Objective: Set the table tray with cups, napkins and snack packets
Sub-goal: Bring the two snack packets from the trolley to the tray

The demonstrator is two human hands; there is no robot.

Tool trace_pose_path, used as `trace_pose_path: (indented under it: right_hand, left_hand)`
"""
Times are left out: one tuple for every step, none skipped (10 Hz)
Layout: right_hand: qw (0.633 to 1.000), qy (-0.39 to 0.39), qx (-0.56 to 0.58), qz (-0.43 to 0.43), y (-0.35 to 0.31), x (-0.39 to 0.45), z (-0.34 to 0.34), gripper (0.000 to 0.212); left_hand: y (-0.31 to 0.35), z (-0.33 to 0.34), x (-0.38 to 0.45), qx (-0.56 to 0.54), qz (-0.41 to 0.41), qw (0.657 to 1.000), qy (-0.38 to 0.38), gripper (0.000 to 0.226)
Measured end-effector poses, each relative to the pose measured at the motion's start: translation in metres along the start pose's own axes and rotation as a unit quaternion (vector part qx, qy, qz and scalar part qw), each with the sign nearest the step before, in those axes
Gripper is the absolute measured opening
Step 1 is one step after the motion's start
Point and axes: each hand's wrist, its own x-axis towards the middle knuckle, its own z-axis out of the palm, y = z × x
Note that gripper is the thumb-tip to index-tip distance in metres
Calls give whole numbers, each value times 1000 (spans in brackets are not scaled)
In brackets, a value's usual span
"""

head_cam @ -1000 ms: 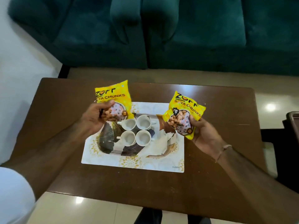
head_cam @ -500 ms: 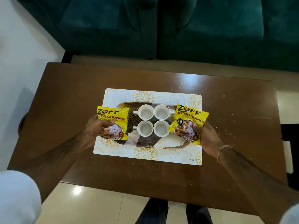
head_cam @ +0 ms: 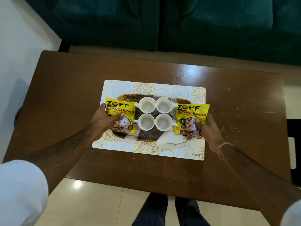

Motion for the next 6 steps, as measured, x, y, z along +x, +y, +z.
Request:
trace_pose_path:
  right_hand:
    - [992, -6, -122, -30, -3, -3, 3, 30]
    - [975, -7, -219, -45, -8, -3, 4, 38]
    - [969, -22, -244, -36, -16, 0, -1, 49]
    - [969, -35, -243, -25, -29, 4, -10, 77]
    - [953, -41, -296, -51, -50, 10, -18, 91]
    - [912, -54, -389, -120, -86, 13, -22, 85]
  left_hand:
    - [4, 5, -6, 105, 41, 993, 32, 52]
    - [10, 12, -5, 228, 90, 968, 57, 57]
    - [13, 16, -3, 276, 81, 955, 77, 79]
    - [22, 18, -7, 276, 50, 956, 82, 98]
    - [42, 11, -4, 302, 60, 949, 61, 98]
    - [82, 5, -7, 333, 96, 938, 28, 94]
